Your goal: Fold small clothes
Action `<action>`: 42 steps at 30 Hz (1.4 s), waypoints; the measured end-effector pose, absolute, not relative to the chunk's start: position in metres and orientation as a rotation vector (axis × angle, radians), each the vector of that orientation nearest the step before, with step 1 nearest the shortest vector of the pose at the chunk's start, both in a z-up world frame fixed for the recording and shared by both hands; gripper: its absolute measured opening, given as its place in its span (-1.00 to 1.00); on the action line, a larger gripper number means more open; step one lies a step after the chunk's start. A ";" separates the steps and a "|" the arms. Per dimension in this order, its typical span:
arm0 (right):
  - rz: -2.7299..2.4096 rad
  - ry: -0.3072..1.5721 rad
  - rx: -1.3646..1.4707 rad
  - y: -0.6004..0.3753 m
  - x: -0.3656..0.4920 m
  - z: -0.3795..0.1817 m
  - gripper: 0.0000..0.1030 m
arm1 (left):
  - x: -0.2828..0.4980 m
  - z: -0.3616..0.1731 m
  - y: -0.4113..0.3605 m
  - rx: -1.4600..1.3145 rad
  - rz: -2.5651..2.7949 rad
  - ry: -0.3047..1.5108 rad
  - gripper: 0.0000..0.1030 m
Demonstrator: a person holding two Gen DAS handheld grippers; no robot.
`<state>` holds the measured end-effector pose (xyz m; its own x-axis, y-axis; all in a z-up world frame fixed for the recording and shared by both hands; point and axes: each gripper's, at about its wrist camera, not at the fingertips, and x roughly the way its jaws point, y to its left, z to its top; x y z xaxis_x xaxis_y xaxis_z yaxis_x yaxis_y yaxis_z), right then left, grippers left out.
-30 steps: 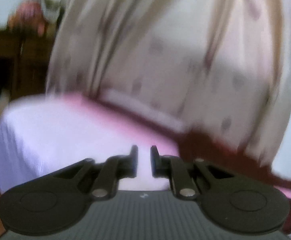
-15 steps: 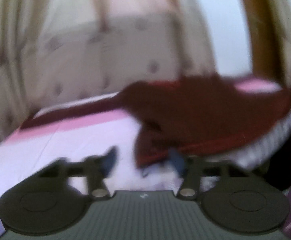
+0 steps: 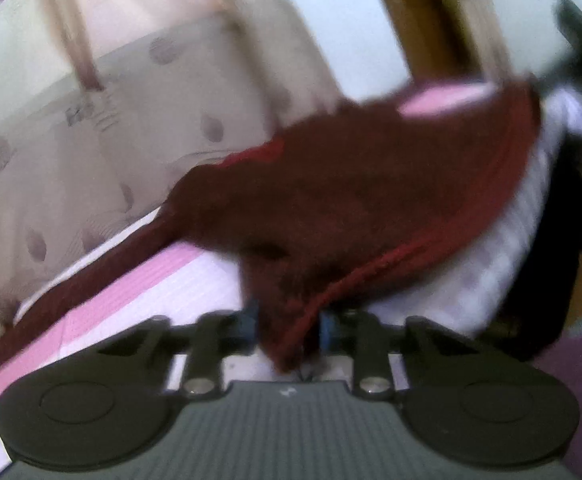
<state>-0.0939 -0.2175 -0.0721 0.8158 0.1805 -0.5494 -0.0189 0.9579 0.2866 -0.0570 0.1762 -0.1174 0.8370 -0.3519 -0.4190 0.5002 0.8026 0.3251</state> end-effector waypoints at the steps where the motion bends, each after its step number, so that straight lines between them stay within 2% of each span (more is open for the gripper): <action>1: 0.108 0.609 0.276 -0.218 -0.094 -0.072 -0.15 | -0.051 -0.110 0.180 0.354 -0.441 0.362 -0.67; 2: 0.098 0.604 0.284 -0.218 -0.090 -0.074 -0.22 | -0.045 -0.100 0.188 0.225 -0.407 0.369 -0.70; 4: 0.094 0.607 0.304 -0.220 -0.085 -0.074 -0.65 | -0.044 -0.074 0.205 -0.018 -0.344 0.328 -0.70; 7: 0.099 0.593 0.334 -0.221 -0.083 -0.070 -0.79 | -0.069 -0.035 0.220 -0.247 -0.242 0.198 -0.78; 9: 0.123 0.528 0.413 -0.229 -0.089 -0.047 -0.81 | -0.096 -0.017 0.229 -0.374 -0.165 0.134 -0.78; 12: 0.159 0.466 0.475 -0.240 -0.103 -0.019 -0.81 | -0.127 -0.022 0.235 -0.435 -0.055 0.188 -0.78; 16: 0.208 0.508 0.443 -0.238 -0.112 -0.016 -0.82 | -0.140 -0.058 0.208 -0.120 -0.106 0.327 -0.78; 18: 0.191 0.589 0.342 -0.230 -0.111 -0.038 -0.82 | -0.131 -0.072 0.203 -0.074 -0.160 0.379 -0.77; 21: 0.183 0.623 0.334 -0.234 -0.106 -0.051 -0.78 | -0.111 -0.085 0.197 -0.029 -0.205 0.450 -0.60; 22: 0.190 0.628 0.333 -0.235 -0.105 -0.051 -0.62 | -0.106 -0.087 0.195 -0.010 -0.218 0.446 -0.45; 23: 0.186 0.617 0.332 -0.235 -0.107 -0.050 -0.57 | -0.101 -0.087 0.195 -0.005 -0.243 0.434 -0.06; 24: 0.190 0.601 0.330 -0.236 -0.109 -0.049 -0.46 | -0.097 -0.088 0.195 -0.009 -0.268 0.430 0.24; 25: 0.199 0.598 0.327 -0.237 -0.111 -0.049 -0.38 | -0.089 -0.088 0.196 -0.008 -0.294 0.423 0.74; 26: 0.199 0.598 0.327 -0.237 -0.111 -0.049 -0.37 | -0.084 -0.089 0.196 -0.005 -0.307 0.408 0.82; 29: 0.220 0.596 0.335 -0.243 -0.115 -0.048 -0.20 | -0.061 -0.094 0.199 -0.011 -0.373 0.426 0.82; 31: 0.231 0.580 0.373 -0.250 -0.117 -0.046 0.15 | -0.045 -0.101 0.195 0.005 -0.432 0.474 0.82; 33: 0.243 0.557 0.456 -0.267 -0.123 -0.044 0.35 | -0.030 -0.111 0.190 0.003 -0.460 0.544 0.76; 34: 0.236 0.552 0.477 -0.271 -0.124 -0.044 0.39 | -0.023 -0.115 0.189 -0.007 -0.453 0.580 0.24; 35: 0.228 0.553 0.490 -0.275 -0.123 -0.043 0.41 | -0.017 -0.118 0.189 -0.025 -0.446 0.609 -0.52; 37: 0.223 0.556 0.491 -0.276 -0.122 -0.043 0.42 | -0.018 -0.113 0.193 -0.129 -0.429 0.610 -0.74; 42: 0.244 0.548 0.466 -0.262 -0.102 -0.043 0.44 | -0.062 -0.058 0.222 -0.592 -0.370 0.493 -0.78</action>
